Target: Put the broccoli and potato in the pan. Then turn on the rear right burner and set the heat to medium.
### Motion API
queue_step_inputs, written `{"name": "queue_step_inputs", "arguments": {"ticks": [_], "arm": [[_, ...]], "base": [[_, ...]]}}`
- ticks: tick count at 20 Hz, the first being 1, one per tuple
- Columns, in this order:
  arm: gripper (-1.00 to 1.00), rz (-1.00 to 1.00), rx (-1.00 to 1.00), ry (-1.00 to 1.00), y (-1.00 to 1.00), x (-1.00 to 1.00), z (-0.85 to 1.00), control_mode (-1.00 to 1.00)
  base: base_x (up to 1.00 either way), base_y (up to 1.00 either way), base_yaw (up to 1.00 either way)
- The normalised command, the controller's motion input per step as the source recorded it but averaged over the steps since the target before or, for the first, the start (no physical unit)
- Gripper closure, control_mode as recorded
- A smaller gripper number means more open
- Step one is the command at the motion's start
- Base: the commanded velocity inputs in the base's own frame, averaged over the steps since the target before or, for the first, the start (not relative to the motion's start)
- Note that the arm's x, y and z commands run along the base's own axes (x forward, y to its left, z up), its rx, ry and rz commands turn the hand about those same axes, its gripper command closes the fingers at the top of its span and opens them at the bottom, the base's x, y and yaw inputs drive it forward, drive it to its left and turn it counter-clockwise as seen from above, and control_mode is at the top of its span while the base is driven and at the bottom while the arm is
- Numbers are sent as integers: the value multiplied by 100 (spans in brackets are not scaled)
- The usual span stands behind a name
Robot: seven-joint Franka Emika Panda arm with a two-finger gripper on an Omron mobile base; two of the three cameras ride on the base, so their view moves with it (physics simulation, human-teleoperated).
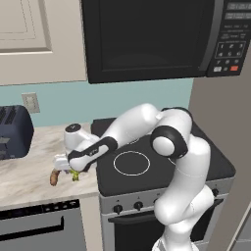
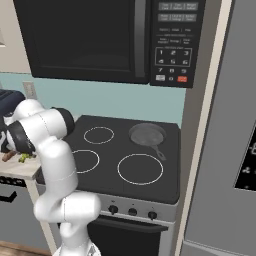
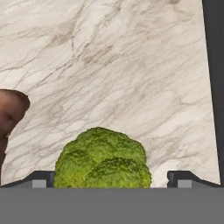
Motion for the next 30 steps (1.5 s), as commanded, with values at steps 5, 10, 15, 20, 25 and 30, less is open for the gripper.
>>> {"name": "queue_step_inputs", "arguments": {"ticks": [5,10,15,20,25,30], "arm": [[-100,0,0,0,5,0,-8,-100],[-100,0,0,0,12,0,-35,-100],[-100,0,0,1,4,0,-45,-100],[100,0,0,0,0,0,0,-100],[100,0,0,0,0,0,0,-100],[100,0,0,0,0,0,0,-100]], "base": [[0,0,0],[0,0,0],[0,0,0],[0,0,0],[0,0,0],[0,0,0]]}}
